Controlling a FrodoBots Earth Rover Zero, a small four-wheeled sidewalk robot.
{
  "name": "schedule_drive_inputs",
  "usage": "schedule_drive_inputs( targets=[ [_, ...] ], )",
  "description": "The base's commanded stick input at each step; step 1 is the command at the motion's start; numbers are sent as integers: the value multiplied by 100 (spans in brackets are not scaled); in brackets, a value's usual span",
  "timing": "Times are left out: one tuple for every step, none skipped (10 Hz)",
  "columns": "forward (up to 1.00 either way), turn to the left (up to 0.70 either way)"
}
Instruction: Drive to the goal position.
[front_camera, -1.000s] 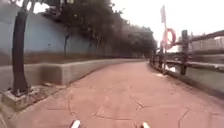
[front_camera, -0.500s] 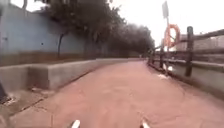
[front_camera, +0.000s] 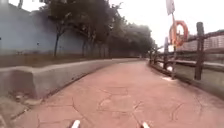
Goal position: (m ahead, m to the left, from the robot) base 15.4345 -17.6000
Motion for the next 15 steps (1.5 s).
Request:
schedule_drive_inputs(
  targets=[
    [70, 0],
    [70, 0],
    [70, 0],
    [70, 0],
    [70, 0],
    [70, 0],
    [70, 0],
    [70, 0],
    [70, -33],
    [70, -35],
    [70, -10],
    [70, 0],
    [70, 0],
    [70, 0],
    [70, 0]
  ],
)
